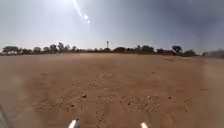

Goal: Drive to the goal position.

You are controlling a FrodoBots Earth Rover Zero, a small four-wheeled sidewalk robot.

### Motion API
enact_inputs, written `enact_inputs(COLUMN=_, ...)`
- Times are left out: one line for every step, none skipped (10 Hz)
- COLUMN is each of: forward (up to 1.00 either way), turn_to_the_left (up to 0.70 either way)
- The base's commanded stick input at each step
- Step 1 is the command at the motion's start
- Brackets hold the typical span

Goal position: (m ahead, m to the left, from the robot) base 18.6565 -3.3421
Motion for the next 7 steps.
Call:
enact_inputs(forward=0.70, turn_to_the_left=0.00)
enact_inputs(forward=0.70, turn_to_the_left=0.00)
enact_inputs(forward=0.70, turn_to_the_left=0.00)
enact_inputs(forward=0.70, turn_to_the_left=0.00)
enact_inputs(forward=0.70, turn_to_the_left=0.00)
enact_inputs(forward=0.70, turn_to_the_left=0.00)
enact_inputs(forward=0.70, turn_to_the_left=0.00)
